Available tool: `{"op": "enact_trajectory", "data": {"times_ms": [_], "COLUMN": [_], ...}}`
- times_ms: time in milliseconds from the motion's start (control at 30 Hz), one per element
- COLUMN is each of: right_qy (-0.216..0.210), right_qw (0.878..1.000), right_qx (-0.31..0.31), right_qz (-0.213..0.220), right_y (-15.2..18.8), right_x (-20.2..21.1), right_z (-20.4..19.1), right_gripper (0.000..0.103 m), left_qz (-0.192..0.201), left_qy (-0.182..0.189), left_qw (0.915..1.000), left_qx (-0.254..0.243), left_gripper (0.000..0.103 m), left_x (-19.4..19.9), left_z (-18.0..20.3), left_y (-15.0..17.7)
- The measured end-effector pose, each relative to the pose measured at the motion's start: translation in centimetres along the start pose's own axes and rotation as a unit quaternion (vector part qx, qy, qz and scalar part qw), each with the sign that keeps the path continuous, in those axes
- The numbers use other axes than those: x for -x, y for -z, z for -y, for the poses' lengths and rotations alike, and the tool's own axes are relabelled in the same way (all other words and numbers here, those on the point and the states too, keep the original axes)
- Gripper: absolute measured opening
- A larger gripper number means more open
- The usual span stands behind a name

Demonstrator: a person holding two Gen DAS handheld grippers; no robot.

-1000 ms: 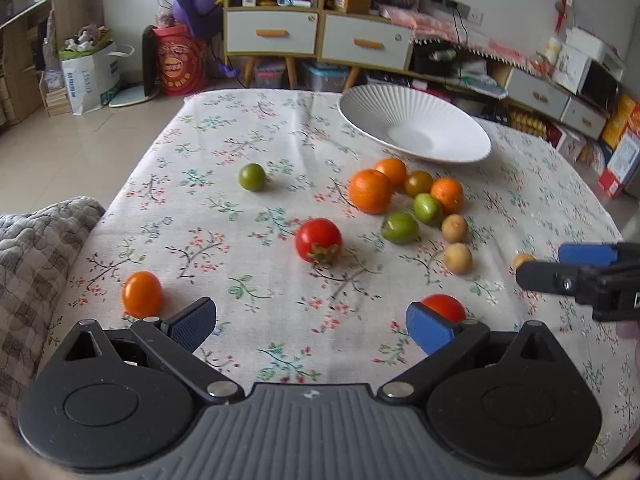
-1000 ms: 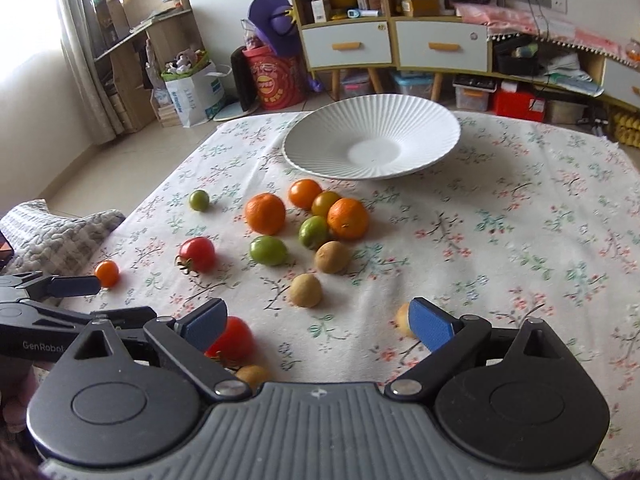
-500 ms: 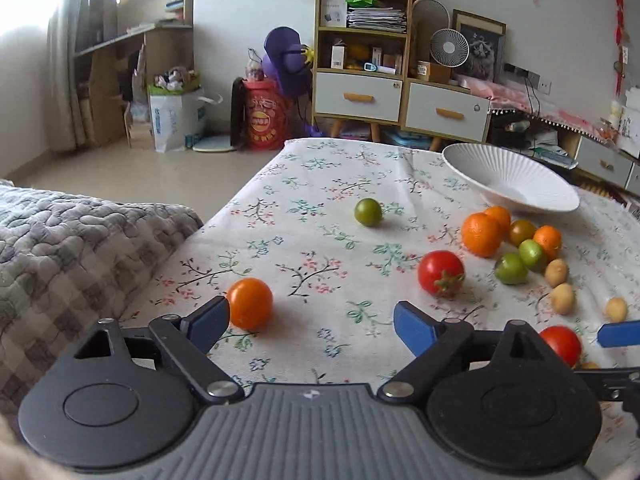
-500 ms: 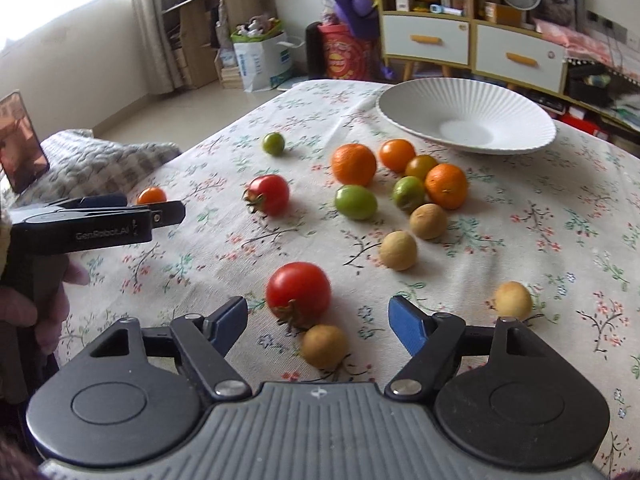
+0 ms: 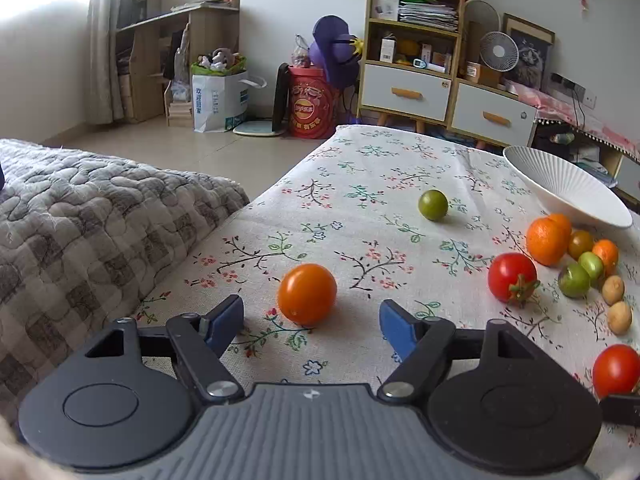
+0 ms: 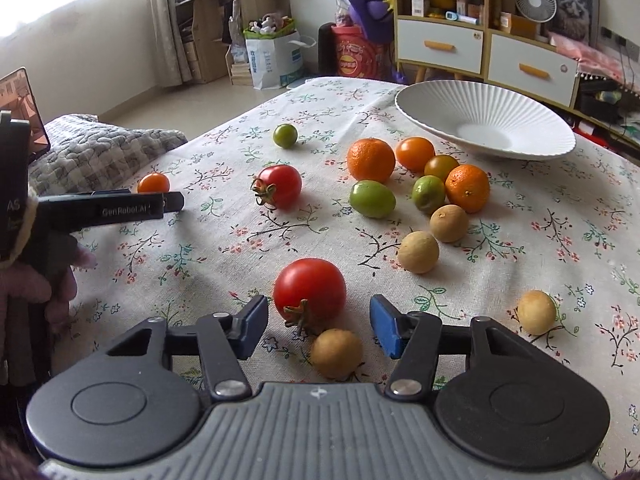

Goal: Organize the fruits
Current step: 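Grasp the small orange tangerine with the left tool while the right tool grasps a red tomato, then carry both fruits over the white bowl and open both tools to drop them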

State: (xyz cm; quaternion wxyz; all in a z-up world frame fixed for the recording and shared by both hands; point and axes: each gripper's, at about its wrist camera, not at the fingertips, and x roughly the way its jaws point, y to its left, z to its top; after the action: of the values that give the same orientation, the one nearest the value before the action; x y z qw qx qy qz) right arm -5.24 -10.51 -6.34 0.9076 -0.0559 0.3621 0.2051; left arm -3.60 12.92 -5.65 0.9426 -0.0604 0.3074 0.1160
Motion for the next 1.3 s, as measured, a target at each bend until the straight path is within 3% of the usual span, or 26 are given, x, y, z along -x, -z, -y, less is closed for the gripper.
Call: {"op": "enact_trajectory", "data": {"times_ms": [233, 367, 733, 967, 1300], "right_qy": [-0.004, -0.003, 0.008, 0.021, 0.033], "right_qw": [1.0, 1.0, 1.0, 1.0, 0.999], "right_qx": [0.009, 0.012, 0.009, -0.004, -0.041], "right_qz": [0.008, 0.009, 0.011, 0.01, 0.001], "right_y": [-0.3, -0.4, -1.1, -2.4, -4.9], "right_x": [-0.2, -0.3, -0.3, -0.1, 0.1], "right_z": [-0.5, -0.6, -0.4, 0.5, 2.4], "right_gripper": [0.043, 0.036, 0.036, 0.036, 0.036], "left_qz": [-0.001, -0.003, -0.016, -0.051, -0.082], "left_qy": [0.017, 0.018, 0.035, 0.074, 0.102], "left_qw": [0.9998, 0.9998, 0.9991, 0.9957, 0.9913], "left_qx": [-0.006, -0.009, -0.021, -0.023, -0.014], "left_gripper": [0.041, 0.032, 0.028, 0.028, 0.028], "left_x": [-0.4, -0.5, -0.5, -0.1, 0.1], "left_z": [0.2, 0.2, 1.4, 3.7, 6.6], "left_y": [-0.4, -0.4, -0.7, -1.2, -2.3]}}
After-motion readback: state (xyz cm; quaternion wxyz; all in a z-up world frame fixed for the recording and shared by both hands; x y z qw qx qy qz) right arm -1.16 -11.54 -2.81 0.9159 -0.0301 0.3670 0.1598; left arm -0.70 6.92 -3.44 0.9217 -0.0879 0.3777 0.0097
